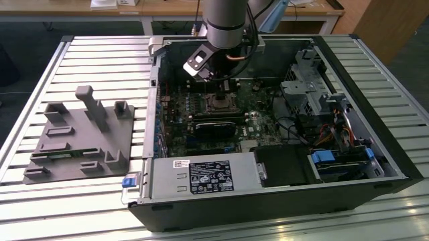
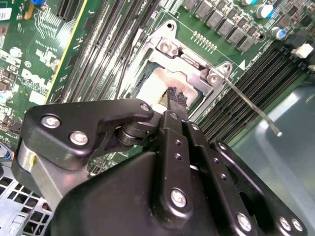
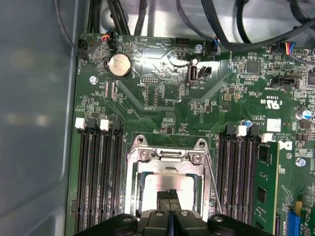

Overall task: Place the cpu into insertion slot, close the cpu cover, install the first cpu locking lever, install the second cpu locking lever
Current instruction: 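Install the first cpu locking lever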

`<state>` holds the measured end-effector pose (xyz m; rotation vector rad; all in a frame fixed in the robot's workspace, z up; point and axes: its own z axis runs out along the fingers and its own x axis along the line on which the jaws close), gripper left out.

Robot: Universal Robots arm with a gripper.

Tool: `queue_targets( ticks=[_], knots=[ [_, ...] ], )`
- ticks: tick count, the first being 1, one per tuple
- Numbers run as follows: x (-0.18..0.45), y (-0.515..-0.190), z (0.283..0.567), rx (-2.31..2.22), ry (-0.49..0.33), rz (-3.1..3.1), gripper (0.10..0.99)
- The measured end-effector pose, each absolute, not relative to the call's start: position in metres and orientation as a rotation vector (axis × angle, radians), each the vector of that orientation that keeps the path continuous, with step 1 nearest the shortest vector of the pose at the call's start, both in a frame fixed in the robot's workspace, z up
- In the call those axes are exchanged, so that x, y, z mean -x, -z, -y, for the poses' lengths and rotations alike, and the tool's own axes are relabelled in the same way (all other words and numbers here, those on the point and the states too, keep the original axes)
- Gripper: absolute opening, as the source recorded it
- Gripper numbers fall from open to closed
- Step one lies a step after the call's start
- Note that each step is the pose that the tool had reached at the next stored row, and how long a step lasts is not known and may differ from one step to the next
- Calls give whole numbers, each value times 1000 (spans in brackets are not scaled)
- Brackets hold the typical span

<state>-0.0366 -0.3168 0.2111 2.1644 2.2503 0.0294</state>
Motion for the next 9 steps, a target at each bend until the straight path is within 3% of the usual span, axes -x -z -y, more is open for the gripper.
queue_targets(
  ticks=[9],
  knots=[
    [36,-214,317,-2164,-29,-2250,106]
  ],
)
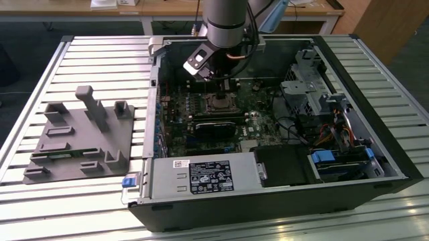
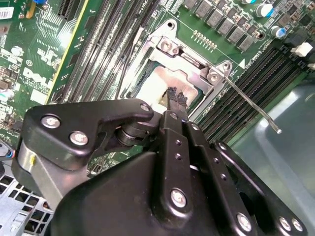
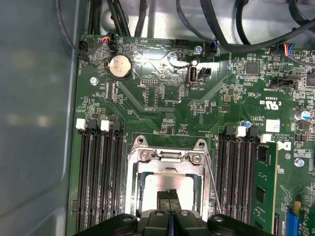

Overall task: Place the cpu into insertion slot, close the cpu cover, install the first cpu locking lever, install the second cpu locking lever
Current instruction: 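Install the first cpu locking lever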

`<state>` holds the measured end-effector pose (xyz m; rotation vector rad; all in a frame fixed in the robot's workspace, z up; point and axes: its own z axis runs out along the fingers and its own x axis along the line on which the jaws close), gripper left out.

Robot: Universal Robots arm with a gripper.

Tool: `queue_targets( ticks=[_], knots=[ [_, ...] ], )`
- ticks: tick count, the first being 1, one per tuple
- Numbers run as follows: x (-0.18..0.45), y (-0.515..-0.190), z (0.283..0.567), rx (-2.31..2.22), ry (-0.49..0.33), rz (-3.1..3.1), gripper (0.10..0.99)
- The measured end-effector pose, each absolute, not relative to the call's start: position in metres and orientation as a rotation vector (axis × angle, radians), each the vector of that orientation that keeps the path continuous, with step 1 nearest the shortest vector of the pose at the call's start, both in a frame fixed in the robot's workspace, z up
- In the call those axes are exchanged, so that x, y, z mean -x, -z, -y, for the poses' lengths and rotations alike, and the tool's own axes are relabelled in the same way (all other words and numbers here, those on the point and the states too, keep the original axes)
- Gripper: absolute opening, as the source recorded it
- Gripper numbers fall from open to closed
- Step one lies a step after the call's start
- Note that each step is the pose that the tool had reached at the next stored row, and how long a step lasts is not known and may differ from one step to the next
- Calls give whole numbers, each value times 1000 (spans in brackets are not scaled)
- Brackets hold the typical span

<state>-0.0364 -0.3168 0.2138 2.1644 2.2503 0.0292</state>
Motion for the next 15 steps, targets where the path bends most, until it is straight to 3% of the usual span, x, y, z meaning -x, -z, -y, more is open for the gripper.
queue_targets(
  ticks=[15],
  knots=[
    [36,-231,317,-2164,-29,-2250,106]
  ],
)
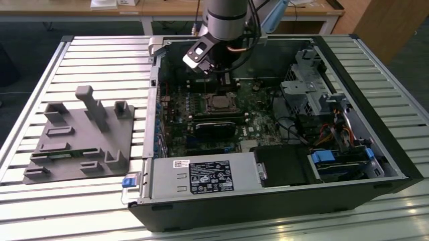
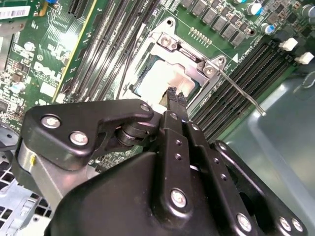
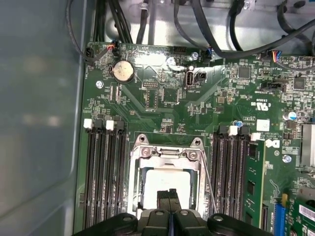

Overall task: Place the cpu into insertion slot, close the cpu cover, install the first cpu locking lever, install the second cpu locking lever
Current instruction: 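Install the first cpu locking lever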

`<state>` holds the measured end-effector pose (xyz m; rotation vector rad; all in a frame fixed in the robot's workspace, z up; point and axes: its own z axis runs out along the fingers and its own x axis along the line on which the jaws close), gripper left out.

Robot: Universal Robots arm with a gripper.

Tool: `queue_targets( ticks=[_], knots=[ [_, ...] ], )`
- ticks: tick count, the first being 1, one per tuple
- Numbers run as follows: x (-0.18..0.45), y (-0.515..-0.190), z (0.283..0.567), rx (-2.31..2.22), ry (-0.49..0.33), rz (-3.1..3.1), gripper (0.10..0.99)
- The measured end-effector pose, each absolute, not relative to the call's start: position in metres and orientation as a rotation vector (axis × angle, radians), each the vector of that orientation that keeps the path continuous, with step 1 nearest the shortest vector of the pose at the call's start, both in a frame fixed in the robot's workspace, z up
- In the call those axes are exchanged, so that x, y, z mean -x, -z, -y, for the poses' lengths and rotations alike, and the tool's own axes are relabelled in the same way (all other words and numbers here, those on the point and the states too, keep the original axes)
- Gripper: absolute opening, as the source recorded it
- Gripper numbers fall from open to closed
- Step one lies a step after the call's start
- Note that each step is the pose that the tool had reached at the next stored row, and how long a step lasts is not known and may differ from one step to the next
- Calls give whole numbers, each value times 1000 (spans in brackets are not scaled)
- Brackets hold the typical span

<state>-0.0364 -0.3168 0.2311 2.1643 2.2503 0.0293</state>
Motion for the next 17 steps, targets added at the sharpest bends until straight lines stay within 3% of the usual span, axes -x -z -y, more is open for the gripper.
queue_targets(
  ticks=[17],
  knots=[
    [36,-253,317,-2164,-29,-2250,106]
  ],
)
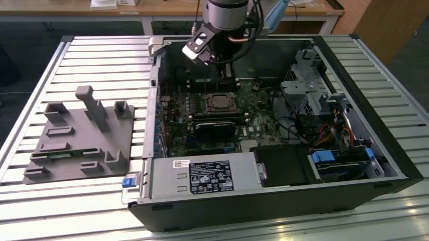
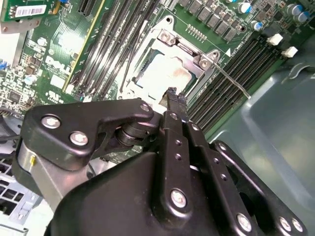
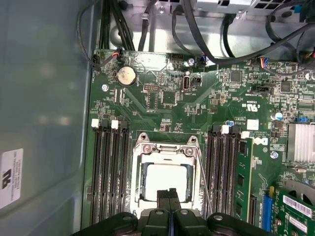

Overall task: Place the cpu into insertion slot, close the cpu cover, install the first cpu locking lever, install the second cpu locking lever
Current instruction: 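Install the first cpu locking lever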

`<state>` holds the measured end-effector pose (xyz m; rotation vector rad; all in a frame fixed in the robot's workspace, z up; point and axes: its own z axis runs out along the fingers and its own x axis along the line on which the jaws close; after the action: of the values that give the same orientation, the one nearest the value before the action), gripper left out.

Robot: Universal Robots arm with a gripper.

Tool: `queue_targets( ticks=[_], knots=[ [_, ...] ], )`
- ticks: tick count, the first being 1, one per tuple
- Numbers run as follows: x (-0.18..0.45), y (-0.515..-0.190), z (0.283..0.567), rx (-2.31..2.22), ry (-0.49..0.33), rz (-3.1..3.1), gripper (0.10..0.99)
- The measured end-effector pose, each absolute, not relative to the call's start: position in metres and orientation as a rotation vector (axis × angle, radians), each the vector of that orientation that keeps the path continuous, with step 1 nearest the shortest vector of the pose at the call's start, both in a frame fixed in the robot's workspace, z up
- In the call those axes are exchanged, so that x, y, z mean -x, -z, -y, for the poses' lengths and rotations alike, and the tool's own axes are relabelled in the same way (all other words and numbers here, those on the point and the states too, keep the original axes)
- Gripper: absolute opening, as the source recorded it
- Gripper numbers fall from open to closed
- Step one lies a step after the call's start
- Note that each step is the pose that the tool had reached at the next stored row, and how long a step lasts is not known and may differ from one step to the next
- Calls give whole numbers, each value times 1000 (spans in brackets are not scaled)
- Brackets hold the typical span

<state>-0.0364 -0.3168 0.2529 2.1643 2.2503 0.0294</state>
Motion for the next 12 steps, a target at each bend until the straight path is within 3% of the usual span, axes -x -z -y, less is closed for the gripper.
queue_targets(
  ticks=[12],
  knots=[
    [36,-269,317,-2104,-30,-2308,106]
  ],
)
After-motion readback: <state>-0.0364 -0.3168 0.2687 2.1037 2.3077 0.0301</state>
